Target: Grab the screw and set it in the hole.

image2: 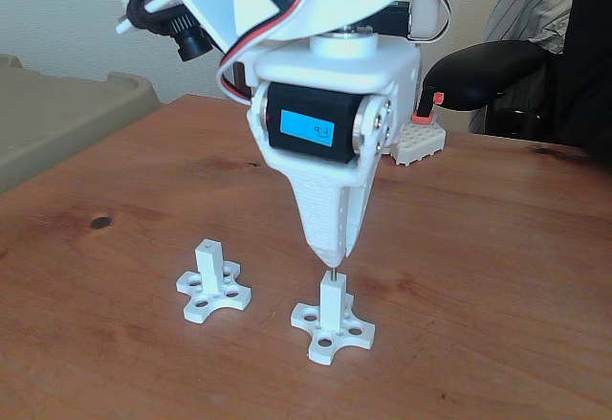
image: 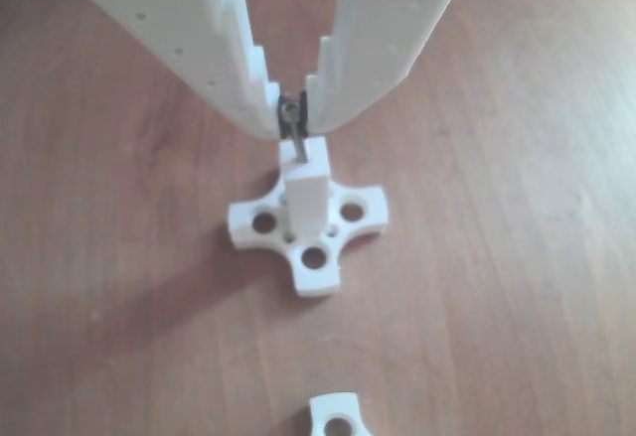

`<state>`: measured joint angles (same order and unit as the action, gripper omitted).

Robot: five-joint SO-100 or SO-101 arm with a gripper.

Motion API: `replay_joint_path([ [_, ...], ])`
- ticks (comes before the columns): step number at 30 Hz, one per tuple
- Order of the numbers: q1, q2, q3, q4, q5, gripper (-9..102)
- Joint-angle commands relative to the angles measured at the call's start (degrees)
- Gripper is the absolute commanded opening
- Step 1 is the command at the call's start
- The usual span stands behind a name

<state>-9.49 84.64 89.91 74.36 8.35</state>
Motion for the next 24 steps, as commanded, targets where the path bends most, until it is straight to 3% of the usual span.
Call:
replay_joint_path([
  [1, -0.1, 1.1, -0.4, -1.5, -0.5, -4],
  [24, -0.4, 2.0, -1.1, 0.2, 0.9, 2],
])
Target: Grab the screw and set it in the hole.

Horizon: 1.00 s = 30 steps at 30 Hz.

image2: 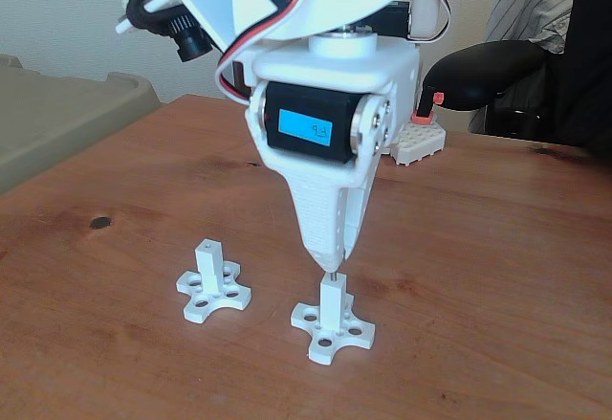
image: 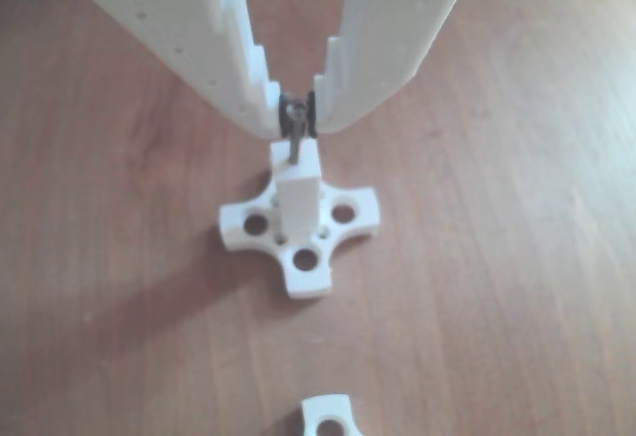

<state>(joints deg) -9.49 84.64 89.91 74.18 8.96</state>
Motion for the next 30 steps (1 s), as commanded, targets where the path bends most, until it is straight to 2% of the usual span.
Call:
replay_joint_path([
  [1, -0.4, 2.1, -1.1, 0.6, 0.3, 2],
  [30, -0.4, 3.4, -1.6, 3.3, 0.4, 7],
])
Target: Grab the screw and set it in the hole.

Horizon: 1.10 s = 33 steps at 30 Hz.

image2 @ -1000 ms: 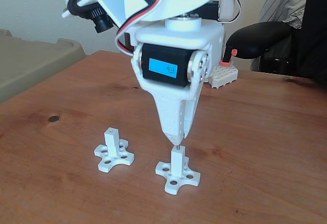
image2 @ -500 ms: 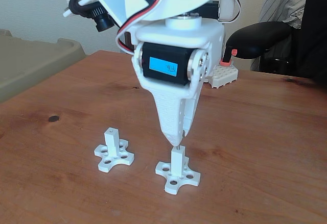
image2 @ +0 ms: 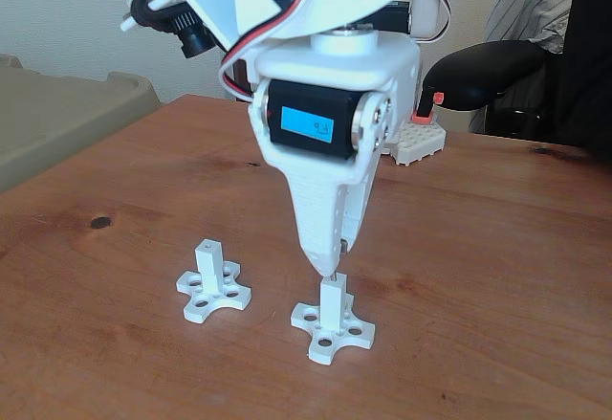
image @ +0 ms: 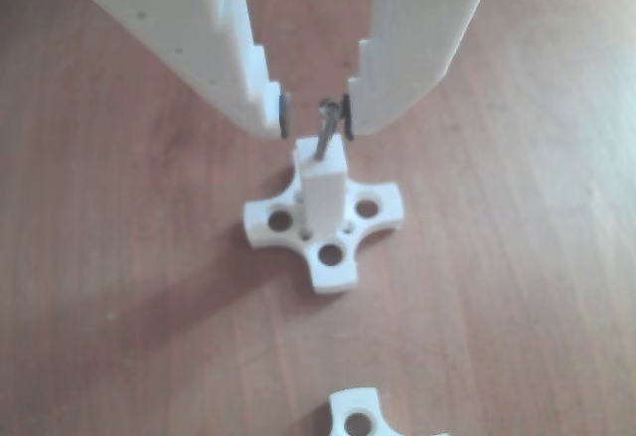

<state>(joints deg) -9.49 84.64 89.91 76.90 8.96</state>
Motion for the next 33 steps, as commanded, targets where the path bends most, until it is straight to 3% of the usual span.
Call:
replay_joint_path([
  [1, -0.4, 3.4, -1.6, 0.7, 0.4, 7],
  [33, 6.9, 12.5, 4.0, -1.8, -2.6, 9],
])
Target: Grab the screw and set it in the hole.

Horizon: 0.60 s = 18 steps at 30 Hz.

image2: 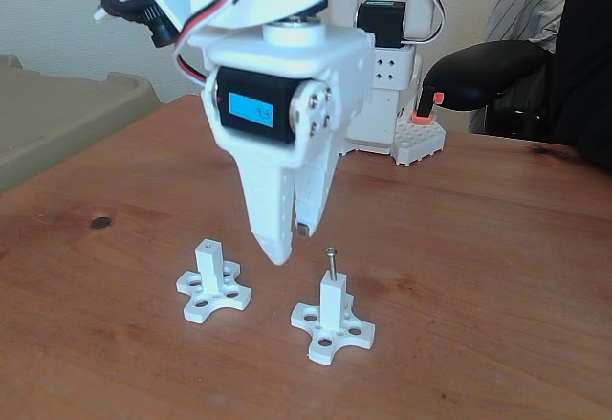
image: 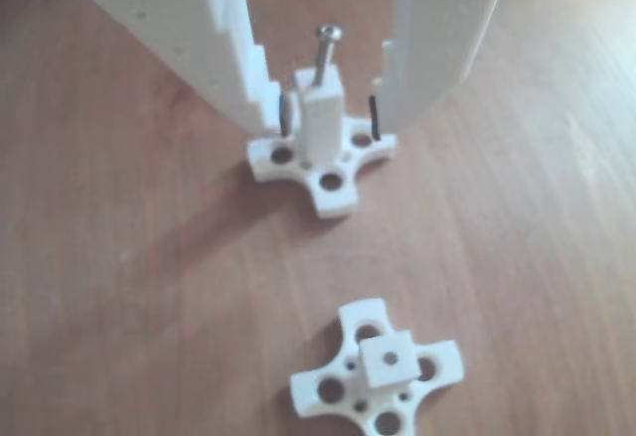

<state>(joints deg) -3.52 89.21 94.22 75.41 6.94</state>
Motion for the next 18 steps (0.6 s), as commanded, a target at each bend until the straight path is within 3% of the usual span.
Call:
replay_joint_path([
  [1, 1.0, 8.9, 0.0, -0.3, -0.8, 9],
  [12, 1.5, 21.8, 9.0, 1.5, -2.9, 9],
  [18, 1.1, 30.9, 19.2, 0.7, -5.7, -4],
])
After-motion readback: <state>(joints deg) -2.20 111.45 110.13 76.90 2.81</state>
